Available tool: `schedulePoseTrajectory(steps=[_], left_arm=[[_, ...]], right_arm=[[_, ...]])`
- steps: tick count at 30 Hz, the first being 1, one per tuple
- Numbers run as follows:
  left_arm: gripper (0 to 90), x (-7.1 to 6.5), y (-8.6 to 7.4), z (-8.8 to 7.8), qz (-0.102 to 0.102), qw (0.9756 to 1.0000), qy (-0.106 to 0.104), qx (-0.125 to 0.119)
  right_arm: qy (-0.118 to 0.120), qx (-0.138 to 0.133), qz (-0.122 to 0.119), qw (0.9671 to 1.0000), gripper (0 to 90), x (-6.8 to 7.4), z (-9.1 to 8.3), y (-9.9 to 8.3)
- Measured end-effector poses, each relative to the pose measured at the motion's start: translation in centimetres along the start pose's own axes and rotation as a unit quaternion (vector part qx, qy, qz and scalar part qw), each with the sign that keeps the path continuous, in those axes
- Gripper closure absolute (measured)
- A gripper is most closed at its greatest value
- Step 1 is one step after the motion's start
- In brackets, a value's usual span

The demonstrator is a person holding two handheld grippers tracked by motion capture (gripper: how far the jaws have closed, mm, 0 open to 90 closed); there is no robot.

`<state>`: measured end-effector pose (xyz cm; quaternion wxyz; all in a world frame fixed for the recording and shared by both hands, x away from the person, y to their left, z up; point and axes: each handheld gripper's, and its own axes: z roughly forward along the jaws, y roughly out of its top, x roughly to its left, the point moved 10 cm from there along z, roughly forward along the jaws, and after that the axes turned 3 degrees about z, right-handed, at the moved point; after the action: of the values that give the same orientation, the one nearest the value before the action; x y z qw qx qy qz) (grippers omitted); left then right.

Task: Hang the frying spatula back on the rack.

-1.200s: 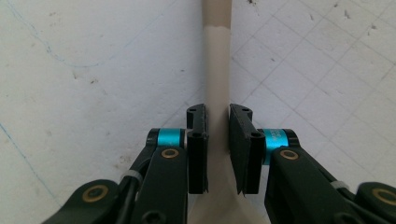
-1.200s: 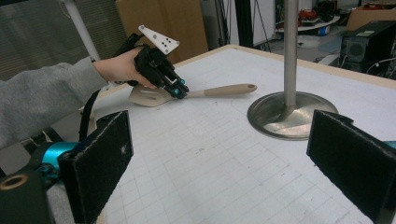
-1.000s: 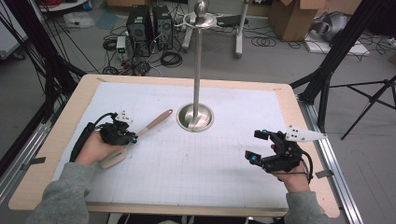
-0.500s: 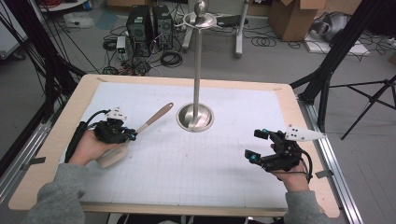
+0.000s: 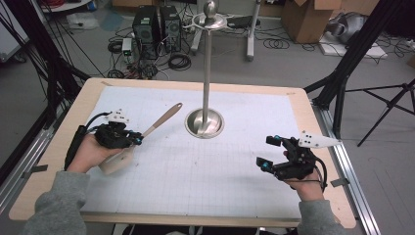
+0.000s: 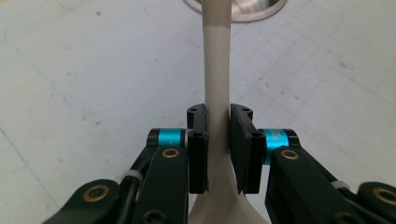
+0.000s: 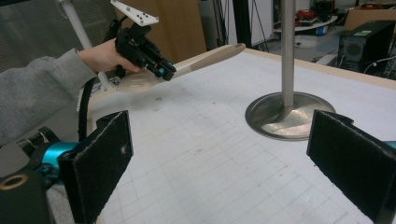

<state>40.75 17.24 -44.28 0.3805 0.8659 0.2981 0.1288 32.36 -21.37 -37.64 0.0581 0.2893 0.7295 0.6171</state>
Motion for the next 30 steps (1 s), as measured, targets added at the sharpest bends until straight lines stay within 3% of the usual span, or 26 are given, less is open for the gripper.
schedulePoseTrajectory(steps=[14,30], left_arm=[[77.4,-0.8,2.8,-1.9,0.021,0.9989,-0.013,-0.040],[77.4,-0.3,5.4,-5.2,0.020,0.9975,-0.012,-0.067]], right_arm=[[0.000,0.000,0.002,1.0000,6.0,0.0,-0.1,0.0],[0.001,-0.001,0.001,1.0000,6.0,-0.1,-0.1,0.0]])
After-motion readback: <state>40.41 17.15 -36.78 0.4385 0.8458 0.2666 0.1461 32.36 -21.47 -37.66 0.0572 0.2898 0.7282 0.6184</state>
